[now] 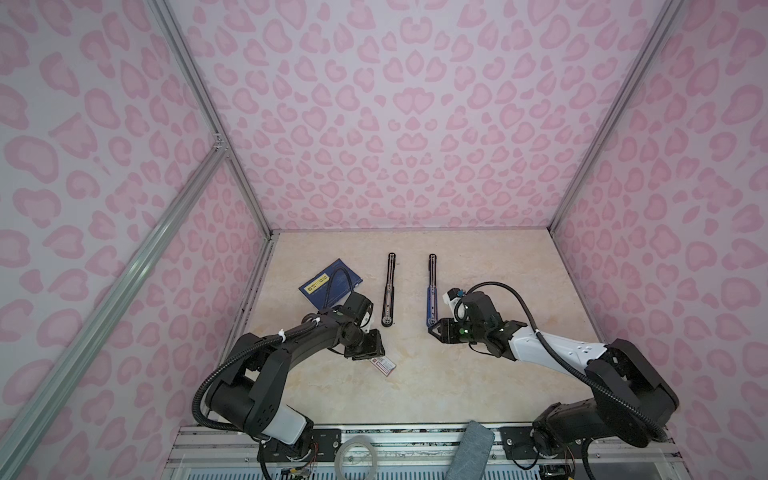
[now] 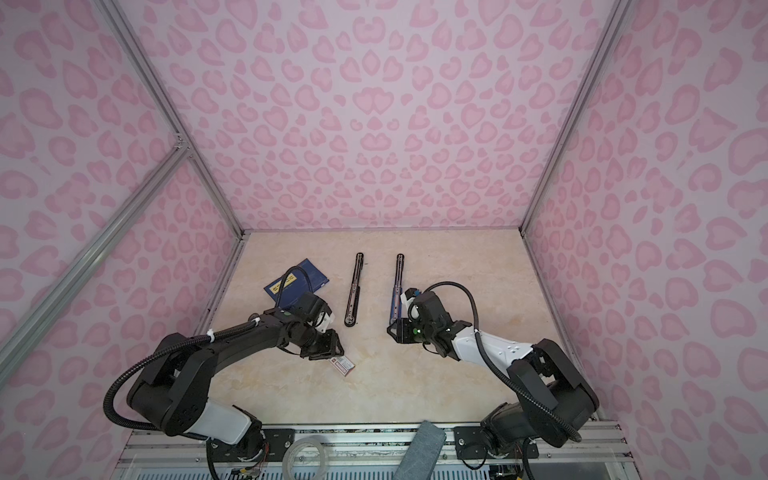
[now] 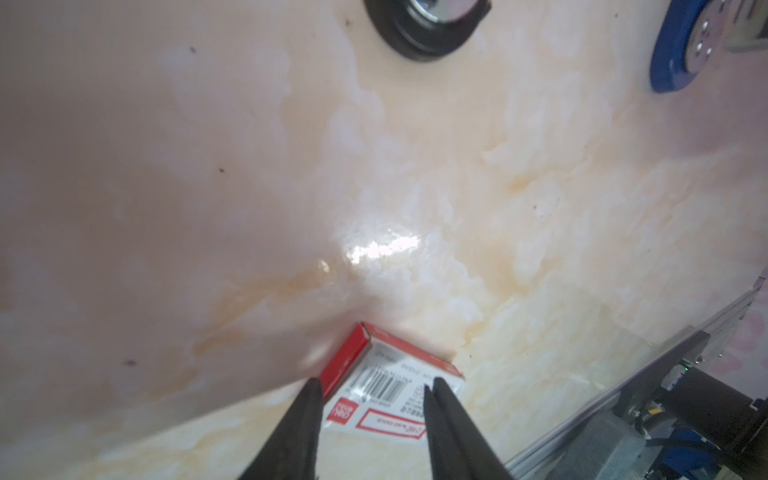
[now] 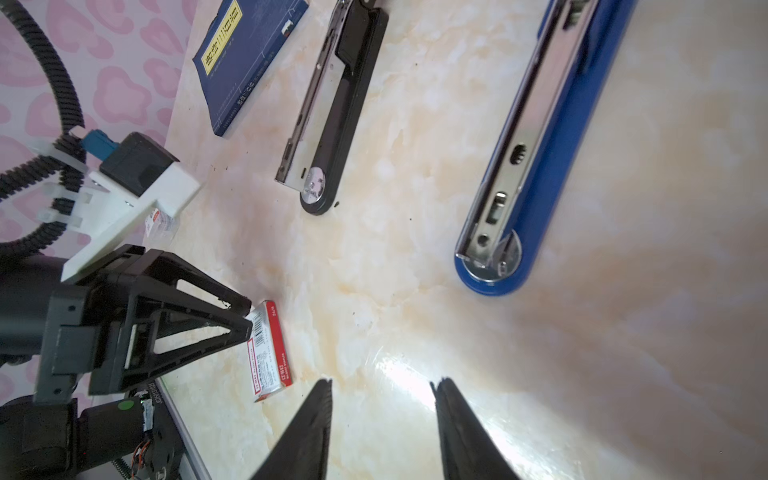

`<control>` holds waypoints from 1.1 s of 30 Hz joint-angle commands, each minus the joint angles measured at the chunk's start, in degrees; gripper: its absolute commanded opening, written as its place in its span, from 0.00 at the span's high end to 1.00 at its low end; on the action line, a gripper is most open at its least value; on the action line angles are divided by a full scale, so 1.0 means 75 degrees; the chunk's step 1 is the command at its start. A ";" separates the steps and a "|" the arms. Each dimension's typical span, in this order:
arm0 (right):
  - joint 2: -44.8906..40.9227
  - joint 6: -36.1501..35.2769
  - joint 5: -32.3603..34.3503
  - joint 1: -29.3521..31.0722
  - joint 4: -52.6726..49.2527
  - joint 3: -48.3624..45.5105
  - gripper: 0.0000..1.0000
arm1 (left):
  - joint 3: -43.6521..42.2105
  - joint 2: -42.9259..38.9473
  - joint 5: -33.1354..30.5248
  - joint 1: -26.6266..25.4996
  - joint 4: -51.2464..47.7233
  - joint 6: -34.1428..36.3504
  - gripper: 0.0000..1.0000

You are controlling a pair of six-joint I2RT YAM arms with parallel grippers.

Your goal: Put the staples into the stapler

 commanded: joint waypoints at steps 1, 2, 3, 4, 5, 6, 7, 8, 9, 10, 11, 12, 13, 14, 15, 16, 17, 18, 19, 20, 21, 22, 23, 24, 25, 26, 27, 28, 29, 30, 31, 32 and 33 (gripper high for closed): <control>-0.0031 0.0021 0.0065 -0.0007 -0.0039 -0.0087 0.56 | -0.0100 -0.0179 0.0217 -0.0004 -0.0171 -0.0028 0.54; -0.0035 0.0022 0.0077 -0.0013 -0.0039 -0.0098 0.56 | -0.0118 -0.0232 0.0240 -0.0018 -0.0204 -0.0005 0.54; -0.0043 0.0030 0.0083 -0.0007 -0.0032 -0.0097 0.57 | -0.0135 -0.0262 0.0320 -0.0016 -0.0209 0.0009 0.55; -0.0038 0.0041 0.0095 -0.0010 -0.0038 -0.0107 0.57 | -0.0160 -0.0276 0.0400 -0.0026 -0.0209 0.0010 0.55; -0.0039 0.0042 0.0106 -0.0007 -0.0037 -0.0103 0.57 | -0.0166 -0.0272 0.0452 -0.0033 -0.0217 0.0016 0.56; -0.0037 0.0062 0.0107 -0.0004 -0.0027 -0.0107 0.57 | -0.0182 -0.0266 0.0507 -0.0060 -0.0214 0.0030 0.57; -0.0038 0.0065 0.0107 -0.0005 -0.0015 -0.0104 0.57 | -0.0195 -0.0262 0.0531 -0.0074 -0.0217 0.0045 0.58; -0.0040 0.0077 0.0107 0.0000 -0.0005 -0.0104 0.57 | -0.0207 -0.0234 0.0589 -0.0109 -0.0203 0.0057 0.60; -0.0037 0.0091 0.0121 -0.0005 0.0002 -0.0097 0.56 | -0.0218 -0.0211 0.0610 -0.0128 -0.0197 0.0057 0.61; -0.0037 0.0092 0.0118 0.0000 0.0013 -0.0107 0.56 | -0.0230 -0.0206 0.0637 -0.0160 -0.0155 0.0046 0.63; -0.0040 0.0100 0.0119 -0.0005 0.0009 -0.0107 0.56 | -0.0248 -0.0195 0.0675 -0.0185 -0.0095 0.0039 0.70; -0.0027 0.0103 0.0125 -0.0007 0.0002 -0.0103 0.57 | -0.0257 -0.0172 0.0712 -0.0212 -0.0044 0.0022 0.72; -0.0028 0.0103 0.0118 -0.0004 -0.0004 -0.0105 0.56 | -0.0254 -0.0145 0.0738 -0.0235 -0.0005 0.0001 0.72; -0.0035 0.0103 0.0121 0.0000 -0.0004 -0.0106 0.56 | -0.0254 -0.0108 0.0736 -0.0258 0.0017 -0.0002 0.72; -0.0053 0.0104 0.0128 -0.0001 -0.0012 -0.0118 0.56 | -0.0254 -0.0070 0.0726 -0.0284 0.0042 -0.0012 0.72; -0.0056 0.0094 0.0132 0.0000 -0.0025 -0.0121 0.57 | -0.0254 -0.0018 0.0720 -0.0304 0.0066 -0.0025 0.72; -0.0076 0.0092 0.0139 -0.0007 -0.0028 -0.0129 0.56 | -0.0265 0.0021 0.0726 -0.0317 0.0106 -0.0044 0.71; -0.0096 0.0089 0.0148 -0.0006 -0.0039 -0.0134 0.57 | -0.0278 0.0066 0.0725 -0.0340 0.0135 -0.0046 0.71; -0.0114 0.0091 0.0153 -0.0007 -0.0038 -0.0152 0.56 | -0.0278 0.0114 0.0687 -0.0353 0.0148 -0.0049 0.71; -0.0118 0.0092 0.0155 -0.0006 -0.0050 -0.0164 0.56 | -0.0266 0.0143 0.0666 -0.0355 0.0149 -0.0060 0.71; -0.0128 0.0092 0.0165 -0.0003 -0.0068 -0.0165 0.57 | -0.0254 0.0152 0.0645 -0.0367 0.0140 -0.0069 0.71; -0.0147 0.0084 0.0165 -0.0005 -0.0072 -0.0174 0.57 | -0.0240 0.0117 0.0612 -0.0368 0.0137 -0.0081 0.71; -0.0178 0.0092 0.0175 -0.0014 -0.0076 -0.0195 0.57 | -0.0221 0.0040 0.0593 -0.0368 0.0137 -0.0101 0.71; -0.0201 0.0092 0.0186 -0.0001 -0.0075 -0.0218 0.57 | -0.0199 -0.0034 0.0576 -0.0367 0.0104 -0.0107 0.71; -0.0219 0.0091 0.0189 -0.0006 -0.0075 -0.0224 0.57 | -0.0163 -0.0127 0.0507 -0.0367 0.0063 -0.0109 0.71; -0.0226 0.0091 0.0189 -0.0007 -0.0082 -0.0228 0.57 | -0.0123 -0.0240 0.0427 -0.0367 0.0002 -0.0108 0.70; -0.0224 0.0091 0.0189 -0.0007 -0.0085 -0.0235 0.57 | -0.0087 -0.0316 0.0347 -0.0367 -0.0051 -0.0107 0.68; -0.0217 0.0092 0.0189 -0.0001 -0.0075 -0.0222 0.57 | -0.0059 -0.0389 0.0247 -0.0370 -0.0107 -0.0096 0.66; -0.0208 0.0086 0.0180 -0.0010 -0.0054 -0.0224 0.57 | -0.0044 -0.0430 0.0171 -0.0358 -0.0142 -0.0085 0.65; -0.0191 0.0102 0.0167 -0.0007 -0.0040 -0.0223 0.57 | -0.0021 -0.0459 0.0082 -0.0355 -0.0177 -0.0073 0.65; -0.0172 0.0112 0.0154 -0.0006 -0.0011 -0.0224 0.57 | -0.0020 -0.0445 0.0021 -0.0355 -0.0188 -0.0056 0.60; -0.0173 0.0126 0.0136 -0.0006 0.0007 -0.0223 0.57 | -0.0009 -0.0408 -0.0034 -0.0355 -0.0192 -0.0043 0.59; -0.0157 0.0137 0.0130 -0.0003 0.0029 -0.0216 0.57 | -0.0008 -0.0347 -0.0064 -0.0359 -0.0191 -0.0031 0.58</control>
